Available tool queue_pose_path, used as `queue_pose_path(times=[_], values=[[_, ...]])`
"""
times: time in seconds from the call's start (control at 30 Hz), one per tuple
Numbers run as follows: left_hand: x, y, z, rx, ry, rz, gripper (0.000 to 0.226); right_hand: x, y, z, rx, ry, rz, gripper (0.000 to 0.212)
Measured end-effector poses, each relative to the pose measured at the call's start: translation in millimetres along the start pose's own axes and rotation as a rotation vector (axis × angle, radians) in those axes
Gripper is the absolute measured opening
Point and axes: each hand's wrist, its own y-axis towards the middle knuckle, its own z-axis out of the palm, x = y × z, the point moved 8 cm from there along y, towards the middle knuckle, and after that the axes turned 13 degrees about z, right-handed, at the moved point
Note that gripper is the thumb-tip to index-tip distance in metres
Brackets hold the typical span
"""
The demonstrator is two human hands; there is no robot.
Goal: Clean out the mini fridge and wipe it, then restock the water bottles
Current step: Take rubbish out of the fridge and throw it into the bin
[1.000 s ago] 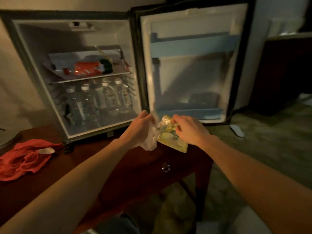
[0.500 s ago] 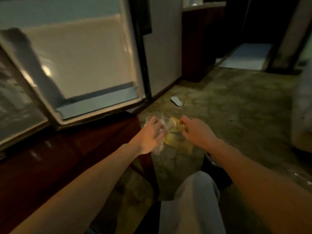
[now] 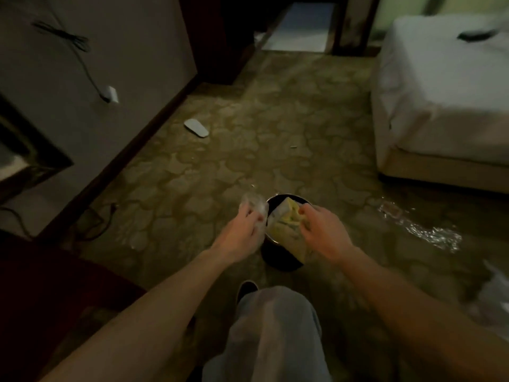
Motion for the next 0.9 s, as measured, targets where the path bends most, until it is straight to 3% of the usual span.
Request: queue_pose_path(times=[0.23, 0.33, 0.5, 0.57, 0.7, 0.8, 0.9], values=[[66.4, 61.7, 76.2, 0.058, -0.016, -0.054, 0.03, -47.0, 70.5, 62.6, 0.052, 0.09, 0.173, 0.038], [99.2, 81.9, 98.1, 0.07, -0.017, -0.109, 0.036, -54.3, 99.2, 96.9, 0.066, 0.071, 0.192, 0.031], [142.2, 111.8, 141.1, 0.137, -0.076, -0.169, 0.043, -61.8, 137.4, 156.0, 0.109, 0.032, 0.195, 0.046], [151.4, 117.9, 161.4, 0.198, -0.097, -0.174, 0.047, -64.6, 145.9, 176.7, 0.164, 0.026, 0.179, 0.048], [155.3, 123.2, 200.7, 0.317, -0.123, -0.166, 0.057, -72.0, 149.3, 200.3, 0.255, -0.004, 0.136, 0.03], [154.5, 124.5, 224.6, 0.394, -0.131, -0.21, 0.055, -86.3, 145.5, 207.5, 0.283, -0.021, 0.169, 0.028], [149.8, 128.3, 229.6, 0.379, -0.113, -0.2, 0.05, -96.9, 139.8, 208.6, 0.293, -0.014, 0.199, 0.032]])
